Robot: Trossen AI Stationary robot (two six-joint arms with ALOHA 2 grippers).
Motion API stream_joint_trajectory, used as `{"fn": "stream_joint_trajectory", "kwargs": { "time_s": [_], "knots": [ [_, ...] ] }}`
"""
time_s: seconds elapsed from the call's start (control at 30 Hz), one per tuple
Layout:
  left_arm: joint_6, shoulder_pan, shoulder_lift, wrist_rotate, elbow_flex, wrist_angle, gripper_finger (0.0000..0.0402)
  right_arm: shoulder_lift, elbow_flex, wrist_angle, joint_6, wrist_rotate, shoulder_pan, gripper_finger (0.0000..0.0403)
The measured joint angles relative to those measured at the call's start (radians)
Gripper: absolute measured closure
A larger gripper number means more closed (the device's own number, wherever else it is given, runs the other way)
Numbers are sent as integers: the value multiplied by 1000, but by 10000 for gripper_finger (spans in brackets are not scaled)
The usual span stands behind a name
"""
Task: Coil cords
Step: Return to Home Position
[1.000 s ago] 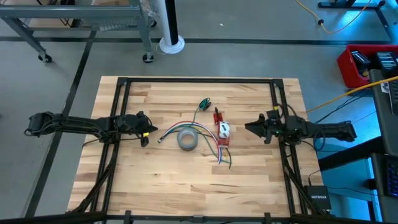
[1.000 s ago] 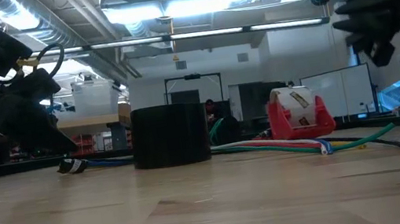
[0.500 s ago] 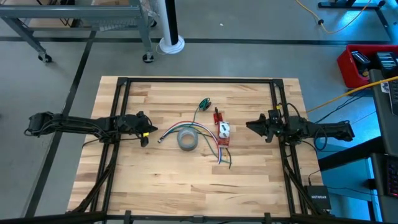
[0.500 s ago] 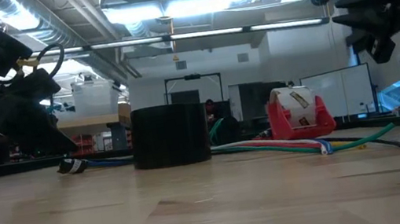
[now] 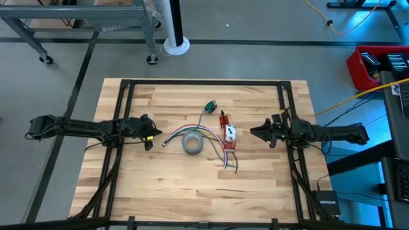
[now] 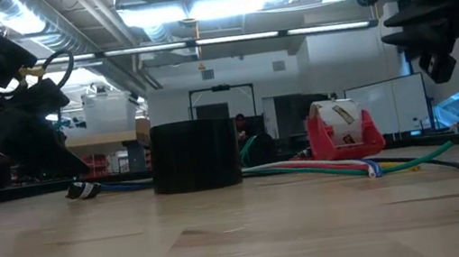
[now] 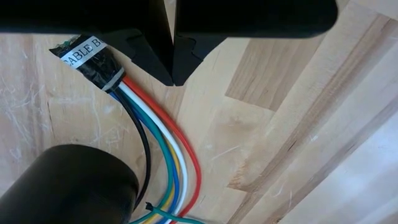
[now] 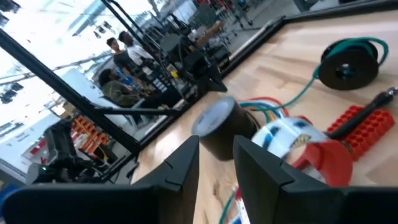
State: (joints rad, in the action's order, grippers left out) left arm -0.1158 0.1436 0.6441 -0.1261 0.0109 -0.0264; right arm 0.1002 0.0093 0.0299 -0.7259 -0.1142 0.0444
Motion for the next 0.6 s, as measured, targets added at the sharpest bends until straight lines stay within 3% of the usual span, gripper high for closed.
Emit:
{"fn": "stream_joint_trajectory", "kwargs": {
  "time_s": [0.6],
  "knots": [
    [0, 0, -20, 0, 0, 0, 402, 22, 0, 16, -2, -35, 1, 299]
  ]
}}
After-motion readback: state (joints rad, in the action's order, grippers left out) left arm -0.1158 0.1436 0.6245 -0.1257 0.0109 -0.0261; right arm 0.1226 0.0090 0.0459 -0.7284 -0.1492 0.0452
